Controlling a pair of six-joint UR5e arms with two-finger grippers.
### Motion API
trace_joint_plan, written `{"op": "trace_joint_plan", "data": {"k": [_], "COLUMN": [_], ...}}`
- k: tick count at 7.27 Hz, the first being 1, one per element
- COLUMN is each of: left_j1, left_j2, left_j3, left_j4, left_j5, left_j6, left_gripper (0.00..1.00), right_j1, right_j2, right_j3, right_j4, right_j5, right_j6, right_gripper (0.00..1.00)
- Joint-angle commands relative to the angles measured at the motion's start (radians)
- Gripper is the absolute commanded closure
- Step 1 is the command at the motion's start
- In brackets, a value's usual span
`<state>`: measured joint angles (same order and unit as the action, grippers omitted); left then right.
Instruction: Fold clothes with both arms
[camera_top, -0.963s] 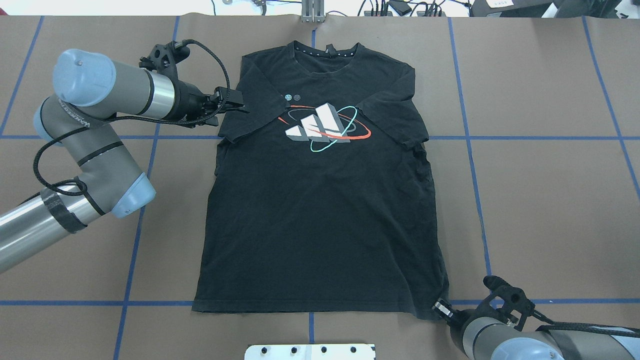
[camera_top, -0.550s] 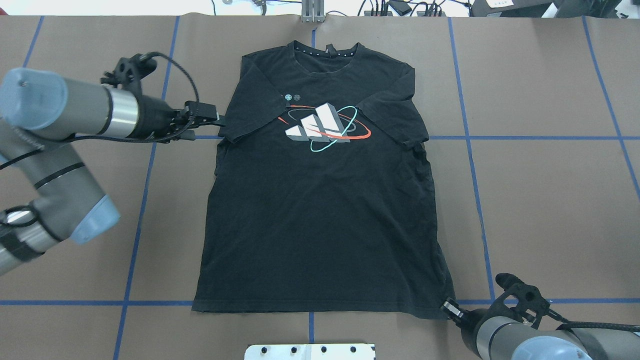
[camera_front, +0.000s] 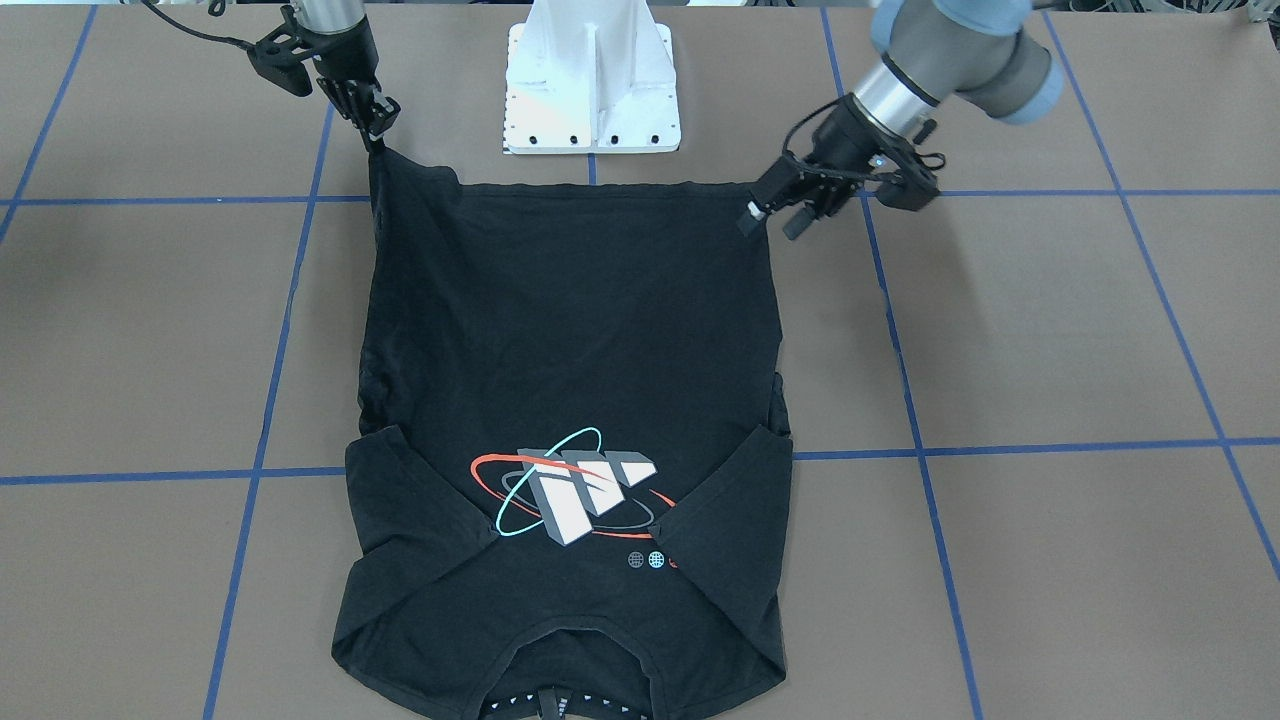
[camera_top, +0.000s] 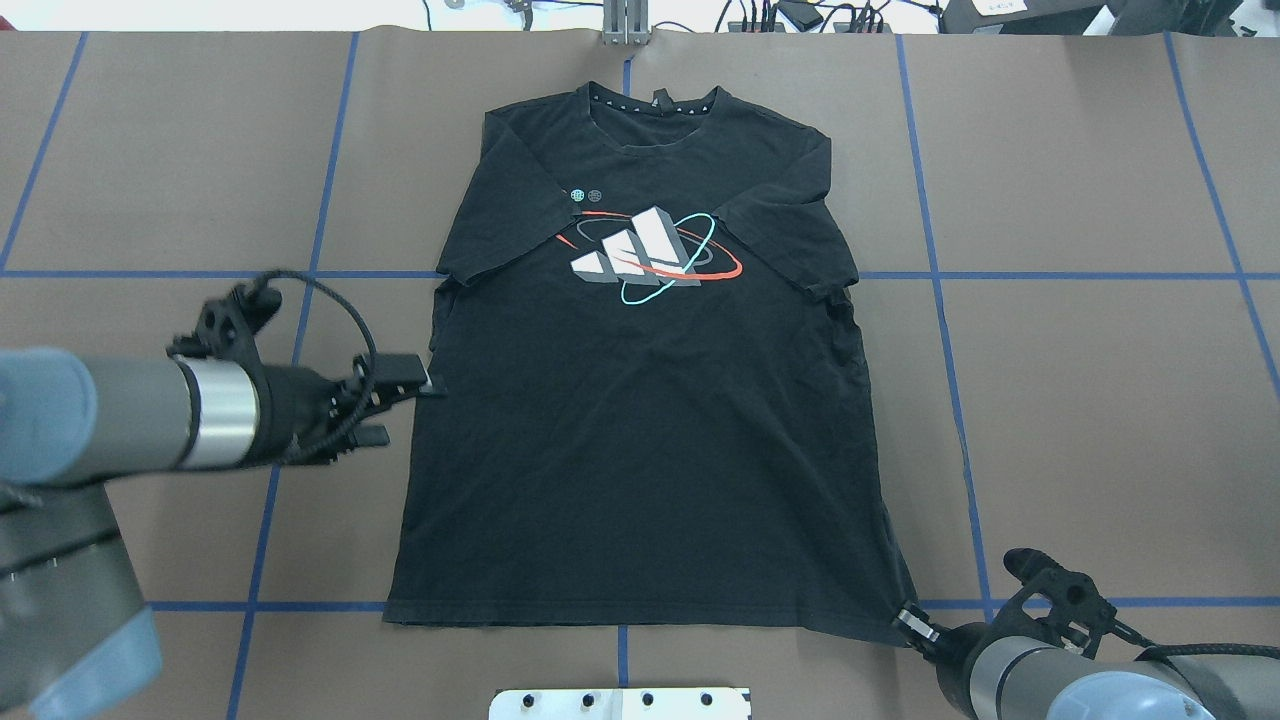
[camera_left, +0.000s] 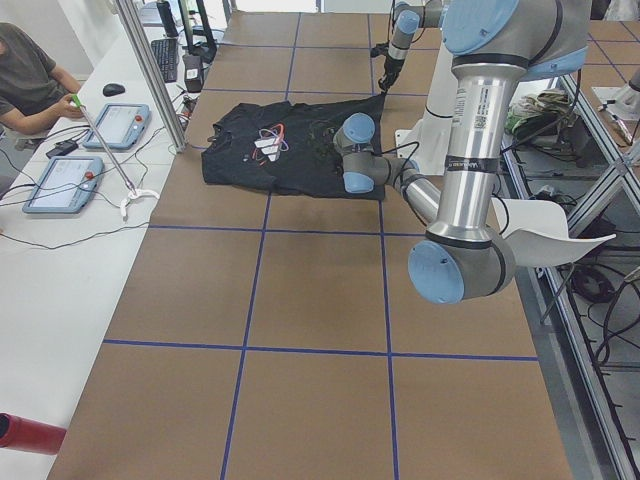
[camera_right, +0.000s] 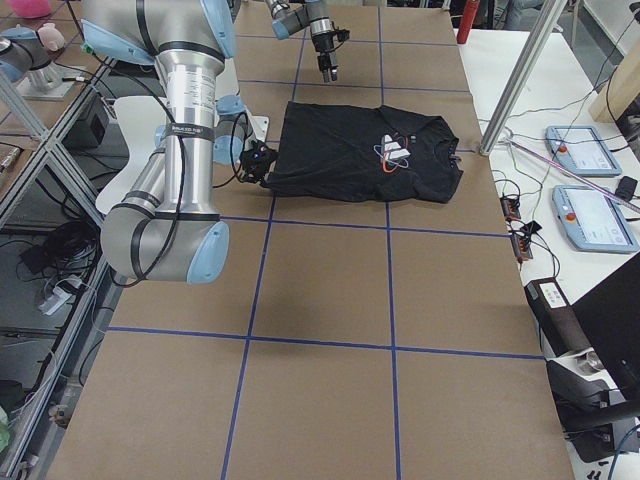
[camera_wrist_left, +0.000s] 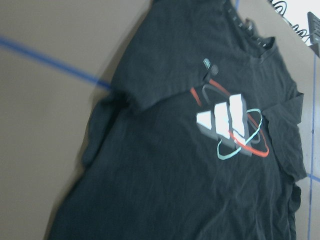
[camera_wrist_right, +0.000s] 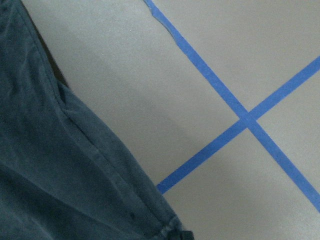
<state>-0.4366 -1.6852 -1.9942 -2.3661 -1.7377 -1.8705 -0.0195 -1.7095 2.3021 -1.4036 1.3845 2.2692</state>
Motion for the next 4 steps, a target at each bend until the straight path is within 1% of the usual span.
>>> {"op": "trace_joint_plan", "data": {"k": [1,2,3,4], "left_j1": [0.200,0.241,0.259,0.269], "left_j2": [0.022,0.045,0.051,0.067], "left_j3": [-0.058,-0.058,-0.057,-0.054], "left_j4": [0.189,0.227,0.266,0.295], "left_j5": [0.159,0.183,0.191,0.193], "left_j6": [-0.059,-0.059,-0.059,-0.059], "left_gripper": [0.02,0.04,0.06,0.11], "right_j1": [0.000,0.000,-0.002,-0.002], "right_j2": [-0.002,-0.004,-0.004,-0.002], "right_j3": [0.002,0.002,0.000,0.000], "right_j4": [0.000,0.000,0.000,0.000], "right_j5": [0.002,0.002,0.002,0.002], "right_j6": [-0.007,-0.007,-0.007,-0.007], "right_gripper": [1.00,1.00,1.00,1.00]}}
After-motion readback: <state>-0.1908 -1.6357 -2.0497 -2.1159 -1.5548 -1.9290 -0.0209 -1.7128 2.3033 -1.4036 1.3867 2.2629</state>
